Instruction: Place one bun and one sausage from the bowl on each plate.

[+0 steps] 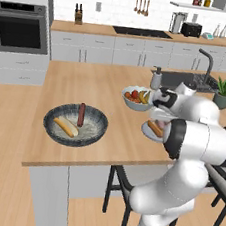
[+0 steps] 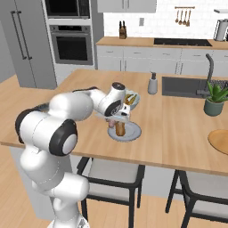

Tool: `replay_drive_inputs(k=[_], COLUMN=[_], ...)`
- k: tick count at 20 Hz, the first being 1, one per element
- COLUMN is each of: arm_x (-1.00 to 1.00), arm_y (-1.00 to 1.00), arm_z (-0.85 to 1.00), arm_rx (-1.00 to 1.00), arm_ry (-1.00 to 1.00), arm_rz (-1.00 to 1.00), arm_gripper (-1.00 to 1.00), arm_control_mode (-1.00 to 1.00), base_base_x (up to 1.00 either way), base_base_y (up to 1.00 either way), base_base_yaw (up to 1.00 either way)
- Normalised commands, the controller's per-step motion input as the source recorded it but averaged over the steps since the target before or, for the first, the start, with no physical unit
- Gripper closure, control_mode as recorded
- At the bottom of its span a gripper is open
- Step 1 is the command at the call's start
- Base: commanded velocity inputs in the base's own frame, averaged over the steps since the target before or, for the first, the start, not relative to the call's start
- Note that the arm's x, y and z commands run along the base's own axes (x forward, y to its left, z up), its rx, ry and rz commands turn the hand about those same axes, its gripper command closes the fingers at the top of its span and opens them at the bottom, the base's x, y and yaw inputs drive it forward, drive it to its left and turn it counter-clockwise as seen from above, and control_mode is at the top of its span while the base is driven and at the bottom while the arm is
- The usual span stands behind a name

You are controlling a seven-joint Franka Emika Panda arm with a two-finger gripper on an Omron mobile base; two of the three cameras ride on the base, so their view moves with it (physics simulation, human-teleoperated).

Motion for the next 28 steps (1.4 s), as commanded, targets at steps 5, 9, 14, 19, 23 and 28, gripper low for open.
replay_drive_inputs(k=[5,9,14,19,23,28], arm_x=[0.24,0.14,0.00,0.18,0.30,0.25], arm_y=[-0.61,-0.59,-0.40,-0.04,-0.15,-0.16], arm_z=[0.10,0.06,-0.22,-0.29,-0.26,-0.35], arm_rx=[-0.01,0.00,0.00,0.00,0.00,0.00], arm_ry=[0.04,0.17,0.17,0.03,0.01,0.01], arm_rz=[-0.12,0.00,0.00,0.06,0.06,0.07], arm_gripper=[1.00,1.00,1.00,1.00,1.00,1.00], arm_control_mode=[-1.00,-1.00,-1.00,-1.00,-1.00,-1.00], base_base_x=[0.00,0.00,0.00,0.00,0.00,0.00], base_base_y=[0.00,0.00,0.00,0.00,0.00,0.00], base_base_yaw=[0.00,0.00,0.00,0.00,0.00,0.00])
